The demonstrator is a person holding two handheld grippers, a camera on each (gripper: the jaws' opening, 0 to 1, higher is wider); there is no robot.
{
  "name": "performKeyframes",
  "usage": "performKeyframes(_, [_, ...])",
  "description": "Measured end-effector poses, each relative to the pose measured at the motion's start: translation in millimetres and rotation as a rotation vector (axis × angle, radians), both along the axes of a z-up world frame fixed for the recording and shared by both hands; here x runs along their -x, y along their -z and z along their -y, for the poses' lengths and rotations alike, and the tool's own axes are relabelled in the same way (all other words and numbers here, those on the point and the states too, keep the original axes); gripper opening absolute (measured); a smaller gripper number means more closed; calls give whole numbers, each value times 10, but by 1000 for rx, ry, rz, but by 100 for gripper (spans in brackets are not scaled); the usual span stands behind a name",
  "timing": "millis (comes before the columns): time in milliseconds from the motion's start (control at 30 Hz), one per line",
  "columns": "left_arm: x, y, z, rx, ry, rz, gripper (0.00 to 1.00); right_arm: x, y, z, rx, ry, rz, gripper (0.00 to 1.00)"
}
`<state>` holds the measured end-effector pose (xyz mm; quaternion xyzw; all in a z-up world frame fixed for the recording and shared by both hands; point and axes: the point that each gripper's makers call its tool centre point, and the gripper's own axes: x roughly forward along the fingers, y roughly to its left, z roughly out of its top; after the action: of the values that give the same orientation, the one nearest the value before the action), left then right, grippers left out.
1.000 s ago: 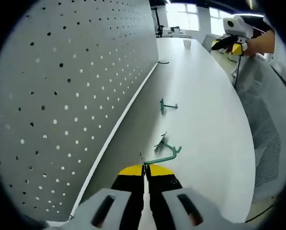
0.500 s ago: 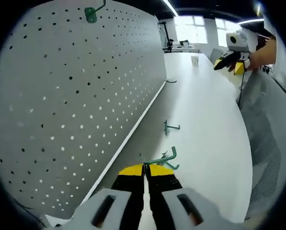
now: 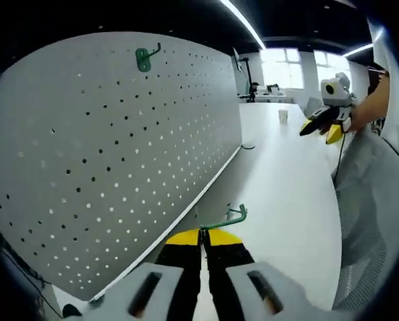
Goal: Insert the hook assembly into the mounting plate slot until the hook locks in place.
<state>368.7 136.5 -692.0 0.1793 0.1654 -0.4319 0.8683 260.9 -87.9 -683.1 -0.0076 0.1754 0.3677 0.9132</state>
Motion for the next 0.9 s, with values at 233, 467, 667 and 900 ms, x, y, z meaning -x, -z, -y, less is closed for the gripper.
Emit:
performKeyframes(233, [36,-299,92,113,-47,76,1,-4,-23,-8,-4,-1,9,45])
performKeyframes(467, [108,-575,197,229,-79,134,1,-16,-73,3,-20,6,23,45])
performKeyframes(667, [203,-750,234,279,-108,201,1,-15,-115,4,-35,8,35,45])
performKeyframes(900, [293,-986,199,415,-168,243,1,-9,-159,-15,-43,4,49,46])
